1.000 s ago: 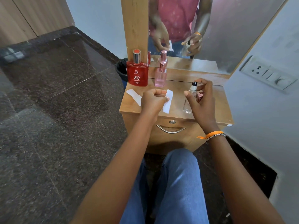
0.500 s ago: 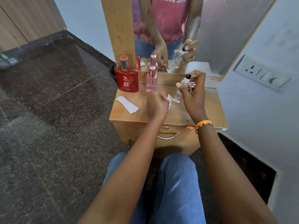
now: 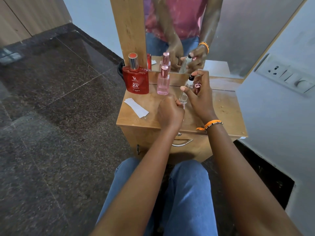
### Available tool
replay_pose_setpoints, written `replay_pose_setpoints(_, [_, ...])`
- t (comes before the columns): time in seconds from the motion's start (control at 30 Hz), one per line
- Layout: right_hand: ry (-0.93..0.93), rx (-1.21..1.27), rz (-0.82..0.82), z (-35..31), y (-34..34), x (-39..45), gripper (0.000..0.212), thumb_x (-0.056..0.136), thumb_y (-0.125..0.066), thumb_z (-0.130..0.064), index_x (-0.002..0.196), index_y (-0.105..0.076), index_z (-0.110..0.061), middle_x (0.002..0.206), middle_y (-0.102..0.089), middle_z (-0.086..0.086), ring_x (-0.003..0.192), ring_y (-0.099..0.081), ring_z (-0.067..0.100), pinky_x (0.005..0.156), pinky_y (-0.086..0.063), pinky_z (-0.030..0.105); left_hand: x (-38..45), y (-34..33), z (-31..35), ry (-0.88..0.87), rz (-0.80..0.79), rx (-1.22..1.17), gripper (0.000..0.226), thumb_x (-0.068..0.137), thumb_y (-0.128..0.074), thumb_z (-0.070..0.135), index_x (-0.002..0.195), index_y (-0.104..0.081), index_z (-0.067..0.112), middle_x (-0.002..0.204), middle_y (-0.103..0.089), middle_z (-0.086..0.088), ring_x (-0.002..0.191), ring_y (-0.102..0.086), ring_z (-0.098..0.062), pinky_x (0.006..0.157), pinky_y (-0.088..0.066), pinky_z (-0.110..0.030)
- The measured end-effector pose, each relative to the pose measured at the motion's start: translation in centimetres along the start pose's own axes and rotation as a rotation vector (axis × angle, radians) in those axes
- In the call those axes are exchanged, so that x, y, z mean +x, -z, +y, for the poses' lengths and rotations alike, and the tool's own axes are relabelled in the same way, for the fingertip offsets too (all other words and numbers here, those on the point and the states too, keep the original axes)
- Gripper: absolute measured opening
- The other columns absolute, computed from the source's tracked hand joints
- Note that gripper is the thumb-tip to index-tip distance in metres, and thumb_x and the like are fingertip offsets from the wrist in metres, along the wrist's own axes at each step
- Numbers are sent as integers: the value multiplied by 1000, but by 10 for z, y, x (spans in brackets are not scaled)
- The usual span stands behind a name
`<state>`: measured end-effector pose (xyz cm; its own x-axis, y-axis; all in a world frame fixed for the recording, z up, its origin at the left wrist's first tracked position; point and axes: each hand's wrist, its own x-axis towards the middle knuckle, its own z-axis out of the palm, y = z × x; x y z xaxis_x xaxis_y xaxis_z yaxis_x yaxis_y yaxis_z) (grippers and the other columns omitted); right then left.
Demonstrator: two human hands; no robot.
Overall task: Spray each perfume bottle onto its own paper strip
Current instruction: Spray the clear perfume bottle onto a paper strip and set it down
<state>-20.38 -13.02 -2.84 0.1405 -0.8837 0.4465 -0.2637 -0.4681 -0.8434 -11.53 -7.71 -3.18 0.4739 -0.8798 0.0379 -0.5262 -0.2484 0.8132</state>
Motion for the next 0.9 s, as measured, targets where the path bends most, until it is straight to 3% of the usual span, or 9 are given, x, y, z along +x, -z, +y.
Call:
replay_pose_setpoints(0.17, [4, -1, -32, -1, -1, -3, 41, 79, -70, -8, 105, -40, -20, 93, -47, -18, 73, -43, 7, 65, -41, 19, 6, 8, -6, -16, -19, -130, 10, 78, -66, 6, 77, -59, 13, 79, -65, 0, 80, -62, -21, 67, -50, -34])
replay_pose_setpoints(0.33, [-97, 59, -74, -4, 1, -11, 44, 81, -71, -15, 112, -41, -21, 103, -51, -7, 93, -51, 12, 83, -46, 32, 13, 15, -5, -136, -34, -239, 32, 71, -75, 1, 95, -56, 8, 95, -62, -8, 88, -58, -21, 76, -50, -34])
replay_pose_setpoints(0.47, [-199, 237, 92, -14, 13, -12, 21, 87, -47, -7, 101, -42, -22, 101, -51, 1, 89, -50, 3, 85, -42, 17, 15, 12, 0, -185, -82, -326, 45, 68, -77, 4, 108, -59, 10, 103, -60, 0, 92, -56, -13, 80, -46, -22])
replay_pose_setpoints(0.53, [-200, 232, 121, -24, 19, -6, 28, 86, -40, 1, 95, -44, -26, 98, -51, -5, 85, -49, -1, 84, -40, 15, 16, 10, 3, -210, -115, -347, 48, 69, -75, 4, 114, -60, 12, 109, -62, 2, 97, -56, -10, 84, -45, -20])
replay_pose_setpoints(0.7, [-73, 192, -47, -46, 20, 10, 30, 90, -48, 4, 98, -50, -25, 100, -55, 0, 100, -60, 24, 90, -50, 37, 18, 6, 5, -256, -117, -395, 39, 79, -68, 2, 117, -62, 8, 117, -66, -7, 111, -60, -18, 97, -48, -39])
replay_pose_setpoints(0.77, [-78, 130, -90, -47, 17, 16, 29, 87, -52, 8, 96, -53, -20, 106, -58, 12, 106, -61, 32, 91, -51, 41, 17, 5, 5, -256, -100, -419, 37, 81, -63, -2, 117, -61, 7, 117, -67, -7, 112, -60, -18, 96, -49, -38])
replay_pose_setpoints(0.83, [-91, 30, -129, -44, 15, 20, 28, 82, -57, 11, 95, -58, -14, 106, -61, 22, 99, -62, 31, 89, -52, 35, 17, 5, 4, -259, -89, -429, 37, 81, -62, -5, 116, -63, 7, 114, -68, -6, 110, -62, -18, 93, -51, -33])
replay_pose_setpoints(0.9, [-104, -93, -152, -42, 17, 21, 31, 75, -64, 12, 92, -65, -14, 99, -65, 22, 82, -61, 18, 79, -50, 17, 20, 6, 4, -272, -86, -417, 36, 81, -63, -3, 115, -64, 8, 110, -70, -5, 104, -65, -16, 89, -51, -27])
